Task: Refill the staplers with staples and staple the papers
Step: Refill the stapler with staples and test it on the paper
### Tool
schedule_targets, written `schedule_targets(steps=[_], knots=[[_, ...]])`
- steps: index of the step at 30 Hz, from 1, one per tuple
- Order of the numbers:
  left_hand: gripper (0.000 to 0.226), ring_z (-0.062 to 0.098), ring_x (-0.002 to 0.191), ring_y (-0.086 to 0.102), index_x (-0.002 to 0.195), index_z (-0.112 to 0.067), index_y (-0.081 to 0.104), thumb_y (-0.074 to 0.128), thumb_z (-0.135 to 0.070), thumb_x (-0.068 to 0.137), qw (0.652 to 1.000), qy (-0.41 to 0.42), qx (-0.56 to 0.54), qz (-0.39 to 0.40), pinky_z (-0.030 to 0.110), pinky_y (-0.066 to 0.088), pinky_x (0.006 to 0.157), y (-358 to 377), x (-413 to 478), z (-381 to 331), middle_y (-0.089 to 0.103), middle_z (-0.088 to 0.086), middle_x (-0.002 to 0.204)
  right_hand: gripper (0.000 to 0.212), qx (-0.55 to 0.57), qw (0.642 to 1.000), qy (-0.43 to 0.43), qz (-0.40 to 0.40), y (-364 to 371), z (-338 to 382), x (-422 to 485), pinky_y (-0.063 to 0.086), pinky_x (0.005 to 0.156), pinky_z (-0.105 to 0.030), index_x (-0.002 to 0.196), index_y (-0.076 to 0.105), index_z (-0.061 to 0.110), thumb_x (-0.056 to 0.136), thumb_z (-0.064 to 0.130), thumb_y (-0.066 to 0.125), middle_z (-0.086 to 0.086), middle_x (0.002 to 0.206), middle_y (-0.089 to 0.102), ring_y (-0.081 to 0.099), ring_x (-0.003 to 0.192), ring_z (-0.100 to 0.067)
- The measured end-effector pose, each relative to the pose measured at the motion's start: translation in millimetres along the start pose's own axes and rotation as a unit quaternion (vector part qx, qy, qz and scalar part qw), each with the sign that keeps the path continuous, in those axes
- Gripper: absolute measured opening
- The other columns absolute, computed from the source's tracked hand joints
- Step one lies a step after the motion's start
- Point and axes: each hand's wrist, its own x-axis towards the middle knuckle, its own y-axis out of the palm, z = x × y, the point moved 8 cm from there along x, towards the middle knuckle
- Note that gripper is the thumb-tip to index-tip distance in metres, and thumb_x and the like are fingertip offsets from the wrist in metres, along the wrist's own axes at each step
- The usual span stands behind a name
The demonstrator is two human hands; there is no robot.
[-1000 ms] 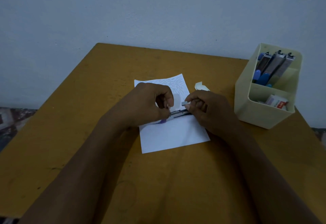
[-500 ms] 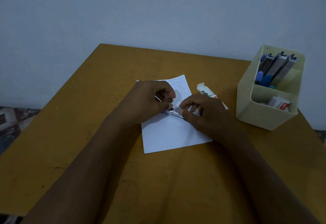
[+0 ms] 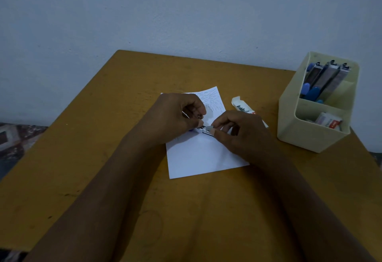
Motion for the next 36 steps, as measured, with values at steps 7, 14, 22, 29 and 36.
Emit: schedule_targets(steps=[7, 14, 22, 29, 36], knots=[[0.018, 0.002, 0.077, 0.063, 0.087, -0.018, 0.073, 0.080, -0.008, 0.073, 1.000, -0.006, -0.001, -0.001, 0.020, 0.052, 0.071, -0.6, -0.3, 0.7, 0.070, -0.010, 0.084, 0.010, -0.006, 1.000, -0.013, -0.005, -0.8, 0.9, 0.0, 0.045, 0.064, -0.010, 0.084, 0.071, 0.013, 0.076, 0.018, 0.074, 0.002, 0.083, 0.070, 0.060, 0.067, -0.005], [0.019, 0.003, 0.076, 0.064, 0.087, -0.020, 0.073, 0.080, -0.009, 0.073, 1.000, -0.010, -0.002, -0.001, 0.021, 0.053, 0.071, -0.4, 0.2, 1.5, 0.071, -0.008, 0.085, 0.009, -0.009, 1.000, -0.007, -0.005, -1.5, -2.5, -0.6, 0.043, 0.063, -0.008, 0.082, 0.071, 0.014, 0.075, 0.019, 0.075, 0.003, 0.079, 0.068, 0.058, 0.066, -0.002], [0.020, 0.003, 0.076, 0.065, 0.084, -0.021, 0.071, 0.080, -0.007, 0.073, 1.000, -0.009, -0.010, 0.001, 0.013, 0.050, 0.067, -0.8, -1.0, -0.1, 0.070, -0.010, 0.082, 0.011, -0.005, 1.000, -0.002, -0.004, -3.9, -1.0, -1.8, 0.044, 0.064, -0.005, 0.081, 0.070, 0.014, 0.074, 0.019, 0.077, 0.004, 0.077, 0.068, 0.058, 0.065, -0.001], [0.020, 0.001, 0.077, 0.064, 0.085, -0.021, 0.072, 0.080, -0.008, 0.073, 1.000, -0.009, -0.006, 0.002, 0.007, 0.048, 0.064, -0.2, -0.4, -0.6, 0.069, -0.014, 0.082, 0.015, -0.026, 1.000, -0.001, 0.003, -5.0, -0.3, -1.7, 0.044, 0.063, -0.004, 0.085, 0.073, 0.014, 0.073, 0.022, 0.078, 0.001, 0.081, 0.070, 0.057, 0.064, -0.002], [0.020, 0.001, 0.077, 0.064, 0.086, -0.021, 0.072, 0.080, -0.008, 0.073, 1.000, -0.007, -0.008, 0.007, 0.005, 0.046, 0.063, -0.4, -0.4, -0.9, 0.069, -0.014, 0.082, 0.025, -0.020, 1.000, -0.002, 0.020, -4.8, -0.7, -0.5, 0.043, 0.063, -0.002, 0.095, 0.071, 0.018, 0.072, 0.024, 0.079, 0.004, 0.086, 0.069, 0.059, 0.066, -0.001]])
